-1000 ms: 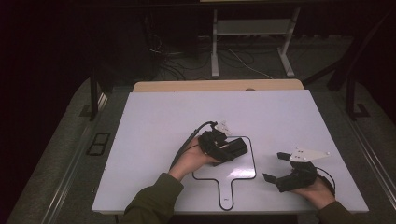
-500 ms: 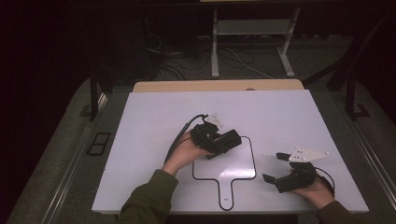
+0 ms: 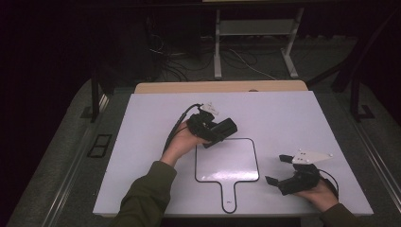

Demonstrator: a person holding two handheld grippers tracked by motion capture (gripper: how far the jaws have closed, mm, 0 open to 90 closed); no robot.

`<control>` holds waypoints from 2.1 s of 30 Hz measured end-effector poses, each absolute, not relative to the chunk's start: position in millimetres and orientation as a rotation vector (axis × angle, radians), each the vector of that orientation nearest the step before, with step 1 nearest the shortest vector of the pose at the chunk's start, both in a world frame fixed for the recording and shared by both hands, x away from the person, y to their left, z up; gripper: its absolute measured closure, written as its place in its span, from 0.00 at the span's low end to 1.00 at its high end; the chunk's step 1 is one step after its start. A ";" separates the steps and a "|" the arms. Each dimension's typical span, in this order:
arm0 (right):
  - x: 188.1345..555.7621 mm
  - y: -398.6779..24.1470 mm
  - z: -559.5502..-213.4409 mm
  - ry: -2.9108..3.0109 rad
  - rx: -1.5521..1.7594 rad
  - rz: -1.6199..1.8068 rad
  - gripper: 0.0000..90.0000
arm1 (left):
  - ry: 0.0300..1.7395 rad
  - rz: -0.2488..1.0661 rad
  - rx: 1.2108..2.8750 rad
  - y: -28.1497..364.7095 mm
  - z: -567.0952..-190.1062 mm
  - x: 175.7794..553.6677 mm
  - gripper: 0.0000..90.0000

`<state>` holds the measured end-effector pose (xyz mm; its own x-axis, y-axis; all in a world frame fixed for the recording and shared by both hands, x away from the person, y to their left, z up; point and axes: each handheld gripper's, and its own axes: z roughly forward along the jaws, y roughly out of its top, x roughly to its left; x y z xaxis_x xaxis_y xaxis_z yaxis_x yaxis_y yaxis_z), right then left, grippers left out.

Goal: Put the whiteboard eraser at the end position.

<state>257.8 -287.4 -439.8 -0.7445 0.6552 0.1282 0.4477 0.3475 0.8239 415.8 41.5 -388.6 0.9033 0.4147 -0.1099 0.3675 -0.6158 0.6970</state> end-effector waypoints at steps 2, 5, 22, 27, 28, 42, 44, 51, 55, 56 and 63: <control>257.8 -287.4 -440.0 2.385 0.996 1.349 0.00 | 0.565 0.077 2.289 42.9 -388.4 419.5 0.43; 256.7 -287.9 -440.4 2.383 0.997 1.352 0.00 | 0.602 0.097 2.281 45.1 -388.6 433.4 0.43; 256.4 -288.3 -441.1 2.383 1.002 1.355 0.00 | 0.702 0.165 2.288 17.0 -403.6 485.9 0.43; 256.6 -288.8 -441.0 2.381 1.001 1.360 0.00 | 0.691 0.183 2.334 9.7 -410.5 500.6 0.43; 256.7 -289.0 -441.0 2.380 1.001 1.361 0.00 | 0.703 0.184 2.332 7.9 -412.1 502.2 0.43; 256.5 -289.9 -440.7 2.379 1.000 1.367 0.00 | 0.728 0.171 2.400 -4.5 -431.1 516.7 0.43; 256.2 -289.6 -440.7 2.381 1.000 1.369 0.00 | 0.723 0.170 2.405 -4.4 -433.2 517.7 0.43; 256.3 -289.9 -440.6 2.378 1.000 1.370 0.00 | 0.743 0.138 2.383 -4.6 -439.3 518.6 0.43; 255.5 -289.5 -440.3 2.381 1.002 1.372 0.00 | 0.772 0.112 2.340 -2.1 -439.4 519.9 0.38; 255.4 -289.4 -440.3 2.382 1.001 1.371 0.00 | 0.771 0.115 2.339 -1.1 -438.6 520.4 0.37; 256.8 -288.7 -440.9 2.383 0.998 1.370 0.00 | 0.772 0.100 2.304 4.0 -435.0 519.2 0.29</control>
